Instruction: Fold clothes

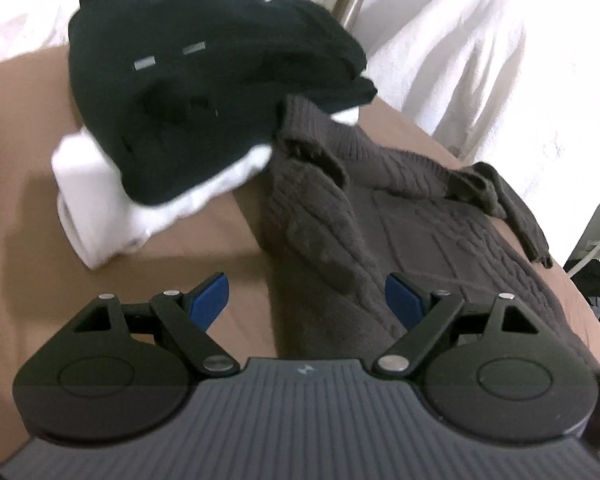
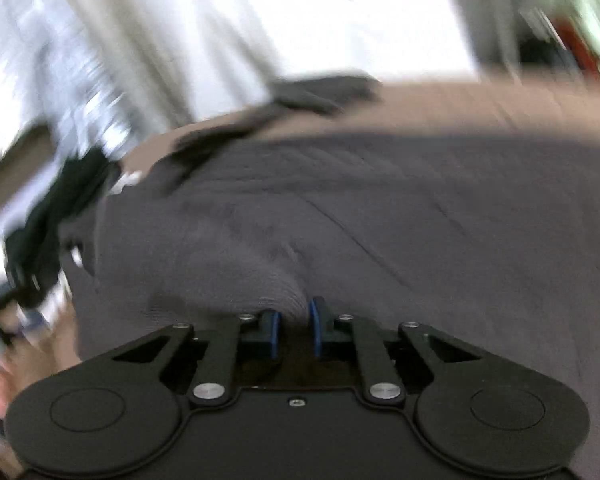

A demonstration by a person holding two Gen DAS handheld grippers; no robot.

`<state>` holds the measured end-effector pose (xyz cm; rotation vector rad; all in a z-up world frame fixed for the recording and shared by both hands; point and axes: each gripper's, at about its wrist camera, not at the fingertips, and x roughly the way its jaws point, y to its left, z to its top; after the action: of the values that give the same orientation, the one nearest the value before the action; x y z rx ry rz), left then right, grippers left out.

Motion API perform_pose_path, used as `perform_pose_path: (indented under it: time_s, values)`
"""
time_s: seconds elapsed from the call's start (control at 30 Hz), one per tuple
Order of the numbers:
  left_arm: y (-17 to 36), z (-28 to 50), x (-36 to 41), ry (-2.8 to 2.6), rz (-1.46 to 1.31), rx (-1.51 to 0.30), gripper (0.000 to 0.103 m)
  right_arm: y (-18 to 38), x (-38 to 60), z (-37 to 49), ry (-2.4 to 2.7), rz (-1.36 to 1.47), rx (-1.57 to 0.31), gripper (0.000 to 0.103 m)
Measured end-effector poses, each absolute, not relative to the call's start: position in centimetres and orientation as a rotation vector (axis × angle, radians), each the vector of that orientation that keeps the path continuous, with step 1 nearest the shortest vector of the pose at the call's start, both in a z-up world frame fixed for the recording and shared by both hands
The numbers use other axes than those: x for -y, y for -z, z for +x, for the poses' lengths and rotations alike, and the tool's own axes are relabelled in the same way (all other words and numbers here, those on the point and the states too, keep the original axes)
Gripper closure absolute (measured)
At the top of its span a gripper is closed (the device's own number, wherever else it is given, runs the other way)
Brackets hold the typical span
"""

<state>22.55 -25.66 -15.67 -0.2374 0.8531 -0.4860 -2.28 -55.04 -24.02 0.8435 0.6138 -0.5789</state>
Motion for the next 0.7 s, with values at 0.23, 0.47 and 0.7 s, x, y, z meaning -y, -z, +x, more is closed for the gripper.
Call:
perform_pose_path:
  time_s: [0.23,0.47,0.7]
  values:
    - [17.2,22.4,28.0,0.491,-0.137,-0.885,0.018,25.9,58.7,-7.7,0.777,1.025,-0.669,0.085]
    - [18.4,22.4,28.8,0.516,-0.114,-0.922,0.011,25.1,58.1,-6.0,0.736,0.957,-0.668,0.047]
    - [20.5,23.6,28.6,0.540,-0.263,-0.933,0.000,24.8,59.7,-8.4,0.854,0.976,-0.600,0.047]
